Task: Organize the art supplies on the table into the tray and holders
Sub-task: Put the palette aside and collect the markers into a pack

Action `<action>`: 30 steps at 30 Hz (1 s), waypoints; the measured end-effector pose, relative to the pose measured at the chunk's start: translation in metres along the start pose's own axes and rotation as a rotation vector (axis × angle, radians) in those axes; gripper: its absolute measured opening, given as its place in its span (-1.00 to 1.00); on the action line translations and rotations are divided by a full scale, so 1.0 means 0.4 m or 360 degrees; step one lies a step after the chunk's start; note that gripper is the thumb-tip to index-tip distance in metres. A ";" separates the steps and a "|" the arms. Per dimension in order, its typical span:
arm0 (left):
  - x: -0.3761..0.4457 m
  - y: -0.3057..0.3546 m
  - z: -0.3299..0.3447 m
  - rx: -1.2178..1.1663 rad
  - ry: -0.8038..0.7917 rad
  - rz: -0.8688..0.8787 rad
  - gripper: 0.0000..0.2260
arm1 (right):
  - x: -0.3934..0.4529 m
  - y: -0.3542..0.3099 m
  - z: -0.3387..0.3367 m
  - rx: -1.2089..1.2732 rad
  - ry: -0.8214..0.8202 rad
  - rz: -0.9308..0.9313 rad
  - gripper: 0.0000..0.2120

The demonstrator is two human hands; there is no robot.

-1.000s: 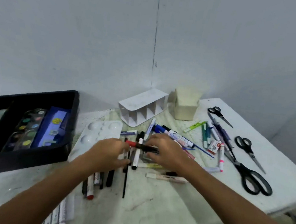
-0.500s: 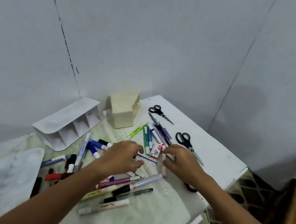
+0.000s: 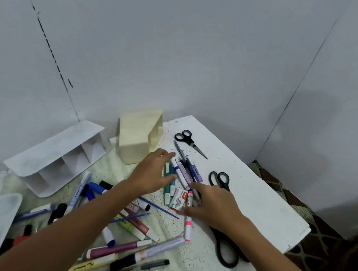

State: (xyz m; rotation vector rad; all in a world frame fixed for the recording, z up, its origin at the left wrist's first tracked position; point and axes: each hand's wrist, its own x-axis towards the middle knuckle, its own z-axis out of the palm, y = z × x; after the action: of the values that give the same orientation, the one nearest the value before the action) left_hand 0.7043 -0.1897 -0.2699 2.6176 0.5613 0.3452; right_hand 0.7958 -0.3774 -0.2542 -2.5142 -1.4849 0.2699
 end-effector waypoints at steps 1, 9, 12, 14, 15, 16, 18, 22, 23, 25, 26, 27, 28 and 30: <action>0.007 -0.002 0.004 0.0056 -0.0037 0.0028 -0.40 | 0.006 -0.003 0.001 -0.0013 -0.0012 -0.0016 -0.43; 0.048 -0.015 0.018 0.0159 -0.0104 0.0046 -0.56 | 0.021 -0.004 -0.005 0.0257 -0.0065 0.0032 -0.71; 0.061 -0.014 0.011 0.0070 -0.0100 0.0052 -0.67 | 0.024 0.003 -0.017 0.0450 -0.0134 0.0050 -0.72; 0.065 -0.013 0.002 0.0019 -0.0117 0.0056 -0.74 | 0.030 0.013 -0.022 0.0625 -0.0179 0.0082 -0.73; 0.065 -0.012 -0.003 0.0000 -0.0133 0.0056 -0.77 | 0.035 0.020 -0.024 0.0706 -0.0184 0.0101 -0.73; 0.065 -0.012 -0.007 -0.0011 -0.0145 0.0061 -0.80 | 0.041 0.030 -0.025 0.0783 -0.0185 0.0125 -0.73; 0.061 -0.010 -0.015 -0.0035 -0.0175 0.0063 -0.85 | 0.049 0.042 -0.034 0.0959 -0.0186 0.0121 -0.73; 0.044 -0.012 -0.035 -0.0271 -0.0180 -0.0053 -0.86 | 0.051 0.047 -0.062 0.1524 -0.0136 0.0159 -0.69; 0.040 -0.014 -0.041 -0.0365 -0.0159 -0.0091 -0.84 | 0.053 0.048 -0.063 0.1633 -0.0134 0.0167 -0.69; 0.033 -0.012 -0.056 -0.0532 -0.0097 -0.0155 -0.80 | 0.060 0.050 -0.057 0.1727 -0.0112 0.0189 -0.73; 0.028 -0.009 -0.066 -0.0612 -0.0062 -0.0186 -0.80 | 0.064 0.048 -0.055 0.1762 -0.0089 0.0209 -0.77; 0.024 -0.005 -0.075 -0.0691 -0.0032 -0.0211 -0.80 | 0.067 0.045 -0.054 0.1806 -0.0054 0.0234 -0.82; 0.019 -0.001 -0.085 -0.0765 -0.0008 -0.0228 -0.81 | 0.071 0.041 -0.055 0.1852 -0.0015 0.0260 -0.87; 0.008 0.005 -0.102 -0.0889 0.0026 -0.0251 -0.82 | 0.078 0.037 -0.057 0.1934 0.0021 0.0295 -0.93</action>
State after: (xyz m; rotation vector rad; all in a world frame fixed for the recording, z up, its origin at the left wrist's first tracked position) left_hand 0.6946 -0.1751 -0.2328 2.0247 0.5748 0.4052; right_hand 0.8289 -0.3590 -0.2377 -1.6019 -0.6690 0.8596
